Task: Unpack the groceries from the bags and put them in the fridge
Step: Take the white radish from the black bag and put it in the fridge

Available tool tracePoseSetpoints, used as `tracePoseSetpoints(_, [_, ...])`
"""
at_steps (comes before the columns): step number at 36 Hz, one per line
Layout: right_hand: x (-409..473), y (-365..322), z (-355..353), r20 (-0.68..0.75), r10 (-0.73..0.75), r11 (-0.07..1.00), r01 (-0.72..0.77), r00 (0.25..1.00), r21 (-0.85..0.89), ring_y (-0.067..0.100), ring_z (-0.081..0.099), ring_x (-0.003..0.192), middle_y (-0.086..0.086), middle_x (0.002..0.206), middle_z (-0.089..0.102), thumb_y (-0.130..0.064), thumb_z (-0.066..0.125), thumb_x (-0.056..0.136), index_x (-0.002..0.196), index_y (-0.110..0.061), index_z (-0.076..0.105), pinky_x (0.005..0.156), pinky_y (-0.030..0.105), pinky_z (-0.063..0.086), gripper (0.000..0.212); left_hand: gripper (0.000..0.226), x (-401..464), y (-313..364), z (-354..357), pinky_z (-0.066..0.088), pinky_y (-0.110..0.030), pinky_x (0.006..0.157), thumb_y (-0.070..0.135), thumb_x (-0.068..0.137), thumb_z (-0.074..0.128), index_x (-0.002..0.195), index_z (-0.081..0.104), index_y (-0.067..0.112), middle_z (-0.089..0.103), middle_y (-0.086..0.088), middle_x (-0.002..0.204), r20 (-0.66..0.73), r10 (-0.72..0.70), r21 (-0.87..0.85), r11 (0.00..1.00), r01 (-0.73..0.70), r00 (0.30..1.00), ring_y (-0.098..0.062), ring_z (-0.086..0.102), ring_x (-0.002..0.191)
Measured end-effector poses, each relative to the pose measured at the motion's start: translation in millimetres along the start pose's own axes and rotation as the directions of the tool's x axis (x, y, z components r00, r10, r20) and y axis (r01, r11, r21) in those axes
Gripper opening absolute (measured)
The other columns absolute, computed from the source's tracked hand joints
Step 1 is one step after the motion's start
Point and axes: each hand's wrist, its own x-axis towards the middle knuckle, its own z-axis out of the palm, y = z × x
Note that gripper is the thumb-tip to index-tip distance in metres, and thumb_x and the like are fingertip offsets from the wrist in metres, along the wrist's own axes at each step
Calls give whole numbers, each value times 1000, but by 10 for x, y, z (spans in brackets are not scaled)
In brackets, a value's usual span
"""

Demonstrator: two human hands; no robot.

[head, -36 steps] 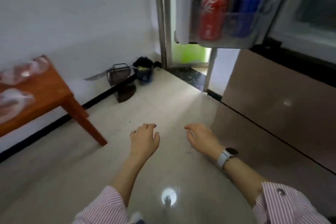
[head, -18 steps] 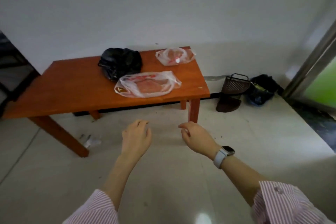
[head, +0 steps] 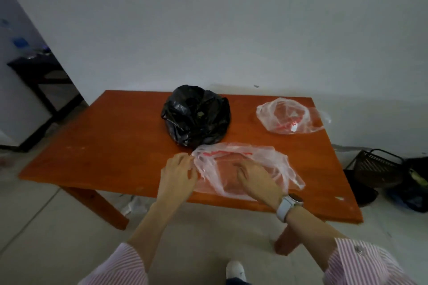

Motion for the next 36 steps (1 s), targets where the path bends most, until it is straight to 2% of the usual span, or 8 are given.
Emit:
tracePoseSetpoints(5, [1135, 94, 84, 24, 3, 999, -4, 1000, 48, 29, 52, 109, 13, 118, 57, -20, 31, 90, 117, -6, 56, 92, 34, 40, 39, 35, 936, -329, 145, 42, -42, 99, 15, 89, 49, 122, 55, 10, 49, -7, 133, 43, -35, 11, 999, 35, 998, -24, 44, 123])
tracePoseSetpoints(13, [2162, -45, 464, 39, -44, 996, 41, 998, 82, 21, 39, 127, 7, 135, 46, -20, 39, 97, 131, -10, 47, 103, 26, 33, 36, 38, 1587, -945, 308, 36, -44, 106, 16, 91, 50, 130, 49, 13, 42, -5, 141, 151, -73, 64, 996, 64, 986, -22, 34, 134])
tracePoseSetpoints(18, [2503, -117, 792, 97, -3, 1000, 1, 995, 23, 25, 44, 119, 9, 127, 52, -30, 41, 95, 129, -9, 49, 99, 32, 36, 40, 40, 2232, -1298, 442, 27, -49, 107, 32, 93, 45, 130, 51, 17, 38, -2, 146, 189, 72, 101, 991, -93, 979, -21, 20, 141])
tracePoseSetpoints(23, [2633, -145, 1246, 212, 46, 981, -4, 976, -192, 25, 43, 123, 5, 130, 53, -54, 31, 88, 139, -14, 37, 100, 36, 34, 65, 52, 2871, -1726, 705, 15, -65, 105, 52, 85, 30, 126, 55, 30, 37, 0, 148, 490, 462, 212, 759, -615, 739, -29, 16, 142])
tracePoseSetpoints(26, [2634, -178, 1464, 287, 147, 962, -69, 947, -264, 26, 35, 129, 6, 138, 46, -54, 41, 91, 146, -14, 15, 106, 39, 28, 73, 64, 3200, -2086, 808, 5, -68, 106, 61, 83, 22, 128, 54, 29, 28, -3, 152, 632, 454, 212, 678, -704, 628, -28, 5, 142])
tracePoseSetpoints(29, [2649, -222, 1620, 301, 203, 943, -103, 932, -316, 27, 35, 128, 8, 131, 51, -55, 45, 88, 147, -14, 9, 105, 43, 26, 80, 77, 3441, -2434, 861, -4, -62, 109, 71, 79, 18, 146, 25, 32, 4, 1, 158, 676, 317, 203, 788, -582, 665, -26, -8, 144])
tracePoseSetpoints(31, [2667, -245, 1693, 316, 253, 923, -130, 914, -362, 28, 37, 126, 10, 128, 52, -55, 47, 86, 146, -14, 11, 103, 45, 26, 81, 77, 3511, -2566, 881, 5, -60, 112, 71, 82, 39, 146, 12, 39, -9, 7, 157, 699, 258, 96, 890, -445, 667, -29, -9, 143])
tracePoseSetpoints(36, [2605, -179, 1786, 382, 295, 902, -124, 876, -413, 29, 42, 117, 9, 118, 56, -35, 42, 95, 127, -12, 46, 98, 42, 29, 39, 69, 3469, -2548, 954, 28, -47, 112, 51, 83, 60, 143, 26, 41, -4, 19, 155, 635, 218, -205, 972, -111, 741, -25, 13, 143])
